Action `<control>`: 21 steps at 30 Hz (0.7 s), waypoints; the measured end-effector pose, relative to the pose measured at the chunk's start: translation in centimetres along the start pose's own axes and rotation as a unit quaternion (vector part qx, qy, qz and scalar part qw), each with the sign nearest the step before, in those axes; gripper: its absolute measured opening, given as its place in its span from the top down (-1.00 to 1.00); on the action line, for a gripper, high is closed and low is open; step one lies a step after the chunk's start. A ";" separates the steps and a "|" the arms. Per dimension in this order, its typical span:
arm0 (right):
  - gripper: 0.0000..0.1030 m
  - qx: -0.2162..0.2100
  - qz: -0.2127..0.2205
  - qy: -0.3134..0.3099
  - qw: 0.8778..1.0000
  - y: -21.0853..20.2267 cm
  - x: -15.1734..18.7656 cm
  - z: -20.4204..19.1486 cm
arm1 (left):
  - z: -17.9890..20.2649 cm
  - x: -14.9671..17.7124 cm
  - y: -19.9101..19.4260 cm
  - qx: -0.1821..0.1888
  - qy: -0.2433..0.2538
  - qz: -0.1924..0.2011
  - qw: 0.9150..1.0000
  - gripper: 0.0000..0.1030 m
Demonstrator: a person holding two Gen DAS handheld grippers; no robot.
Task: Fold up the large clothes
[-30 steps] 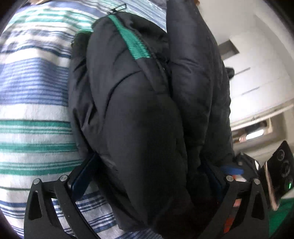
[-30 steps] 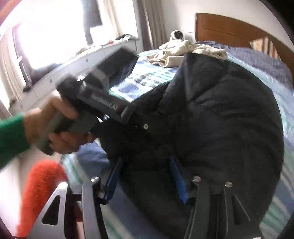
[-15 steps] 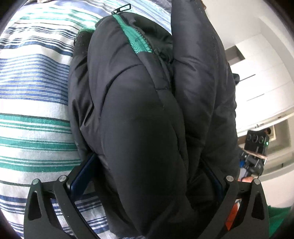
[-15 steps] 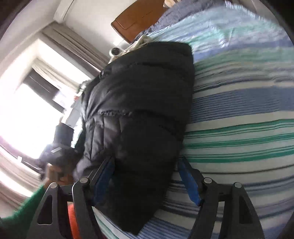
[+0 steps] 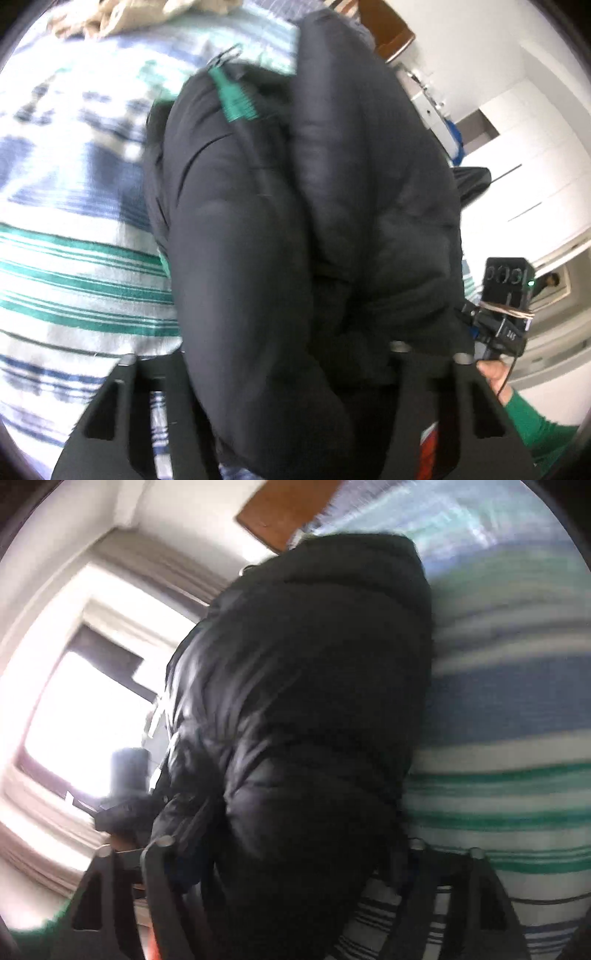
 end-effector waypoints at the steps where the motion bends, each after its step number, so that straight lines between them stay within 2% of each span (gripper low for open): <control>1: -0.28 0.008 0.005 -0.016 1.000 -0.2 -0.2 -0.6 | 0.4 0.1 -0.2 -0.004 0.001 0.006 1.000 0.15; 3: -0.24 0.017 0.024 -0.050 0.998 -1.1 -0.6 -2.2 | 1.6 0.4 -1.3 0.001 0.000 0.027 1.000 0.24; 7: -0.23 0.014 0.071 -0.111 0.991 -4.1 -2.4 -4.3 | 4.1 0.2 -2.8 0.028 0.005 0.061 0.998 0.25; 13: -0.23 -0.001 0.113 -0.155 0.981 -6.2 -8.8 -3.6 | 8.7 -4.4 -3.2 0.047 0.030 0.110 0.992 0.25; 17: -0.23 -0.007 0.126 -0.157 0.980 -6.5 -12.7 -0.9 | 11.3 -9.3 -0.4 0.045 0.041 0.125 0.990 0.25; 21: -0.23 -0.005 0.116 -0.123 0.986 -5.0 -15.0 4.1 | 12.1 -13.2 5.7 0.031 0.044 0.112 0.992 0.23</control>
Point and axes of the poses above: each gripper's, at about its wrist camera, not at the fingertips, and y roughly the way its jaws point, z to its right, x to its underside, the point moved 1 cm from there along y, roughly the way its jaws point, and after that the axes turned 9 degrees about -y, right-handed, at the moved point
